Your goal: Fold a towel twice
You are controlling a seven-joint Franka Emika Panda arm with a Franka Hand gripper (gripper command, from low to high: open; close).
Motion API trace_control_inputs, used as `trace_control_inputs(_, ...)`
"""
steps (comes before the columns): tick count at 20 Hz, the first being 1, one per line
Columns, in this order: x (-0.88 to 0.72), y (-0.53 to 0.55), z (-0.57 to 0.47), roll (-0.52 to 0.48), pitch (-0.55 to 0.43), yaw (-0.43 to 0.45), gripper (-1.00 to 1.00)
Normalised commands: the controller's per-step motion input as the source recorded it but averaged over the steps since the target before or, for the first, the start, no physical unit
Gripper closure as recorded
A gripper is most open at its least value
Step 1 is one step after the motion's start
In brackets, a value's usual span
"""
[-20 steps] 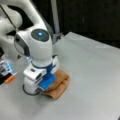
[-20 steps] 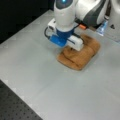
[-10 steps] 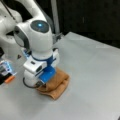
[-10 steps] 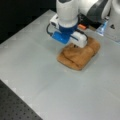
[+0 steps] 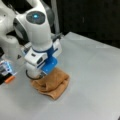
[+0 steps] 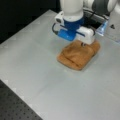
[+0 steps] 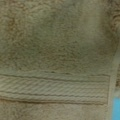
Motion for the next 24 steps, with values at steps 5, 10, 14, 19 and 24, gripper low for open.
trace_control_inputs(5, -0.20, 0.68, 0.03, -0.019, -0.160, -0.202, -1.00)
trace_control_inputs(10, -0.14, 0.51, 0.01, -0.072, -0.112, -0.232, -1.00)
trace_control_inputs(14, -0.06, 0.28, 0.05, 0.000, -0.097, -0.158, -1.00)
trace_control_inputs(19, -0.02, 0.06, 0.09, 0.036, -0.080, -0.096, -1.00)
trace_control_inputs(24, -0.03, -0.04, 0.09, -0.004, -0.041, -0.023, -1.00)
